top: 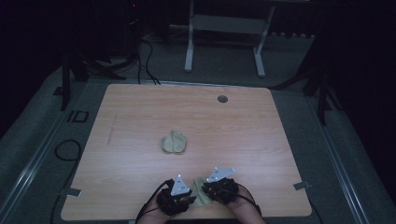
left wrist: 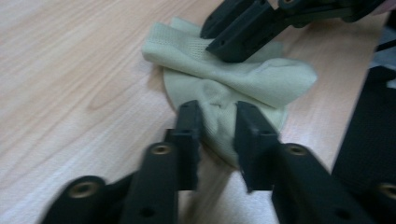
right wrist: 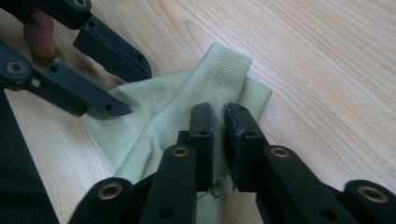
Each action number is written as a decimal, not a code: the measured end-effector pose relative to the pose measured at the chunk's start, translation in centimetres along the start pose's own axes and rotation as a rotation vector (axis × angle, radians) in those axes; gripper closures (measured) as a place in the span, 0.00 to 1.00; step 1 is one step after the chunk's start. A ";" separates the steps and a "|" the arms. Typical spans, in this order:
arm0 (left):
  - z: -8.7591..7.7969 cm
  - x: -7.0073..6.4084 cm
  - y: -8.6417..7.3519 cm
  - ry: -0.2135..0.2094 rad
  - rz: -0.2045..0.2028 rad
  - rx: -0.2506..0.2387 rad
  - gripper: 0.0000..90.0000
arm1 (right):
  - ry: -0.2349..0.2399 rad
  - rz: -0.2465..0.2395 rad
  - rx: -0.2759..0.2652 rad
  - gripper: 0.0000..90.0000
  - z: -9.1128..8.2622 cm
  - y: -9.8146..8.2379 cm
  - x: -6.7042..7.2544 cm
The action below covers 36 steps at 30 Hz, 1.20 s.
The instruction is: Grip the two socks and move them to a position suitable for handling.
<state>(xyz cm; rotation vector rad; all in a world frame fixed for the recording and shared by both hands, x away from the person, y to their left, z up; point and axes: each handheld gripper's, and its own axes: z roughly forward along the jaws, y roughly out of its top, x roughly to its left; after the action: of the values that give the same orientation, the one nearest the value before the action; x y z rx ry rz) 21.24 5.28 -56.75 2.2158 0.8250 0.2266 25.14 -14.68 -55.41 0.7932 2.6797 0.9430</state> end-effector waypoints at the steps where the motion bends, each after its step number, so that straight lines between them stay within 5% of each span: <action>1: 0.1 0.1 0.1 0.002 -0.016 0.001 0.87 | -0.007 -0.003 0.000 0.92 0.0 0.0 0.1; 3: 0.1 0.2 0.2 0.003 -0.042 -0.005 0.96 | -0.019 -0.006 -0.001 0.94 -0.1 0.1 0.2; 13: -1.9 1.0 1.1 0.024 -0.008 -0.039 0.98 | -0.063 0.029 -0.111 0.94 -4.3 1.2 -0.7; 16: -3.2 1.7 1.4 0.020 0.021 -0.041 0.98 | -0.082 0.048 -0.150 0.94 -6.6 1.1 -1.5; 21: -4.2 2.7 1.4 -0.015 0.068 -0.026 0.97 | -0.084 0.103 -0.149 0.94 -7.9 -0.6 -2.6; 28: -3.0 3.6 1.0 -0.059 0.089 0.024 0.97 | -0.066 0.163 -0.085 0.94 -7.0 -4.0 -3.2; 34: -1.3 3.5 0.7 -0.078 0.085 0.044 0.97 | -0.087 0.187 -0.061 0.94 -6.2 -5.0 -4.0; 36: -1.2 3.5 0.8 -0.060 0.074 0.028 0.84 | -0.079 0.200 -0.061 0.87 -6.1 -5.2 -4.4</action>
<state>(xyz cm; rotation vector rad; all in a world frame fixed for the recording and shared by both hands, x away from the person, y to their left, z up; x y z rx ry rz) 23.87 7.80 -55.68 2.2702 0.7181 0.1848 24.58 -23.66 -53.88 1.0775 2.5267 1.0086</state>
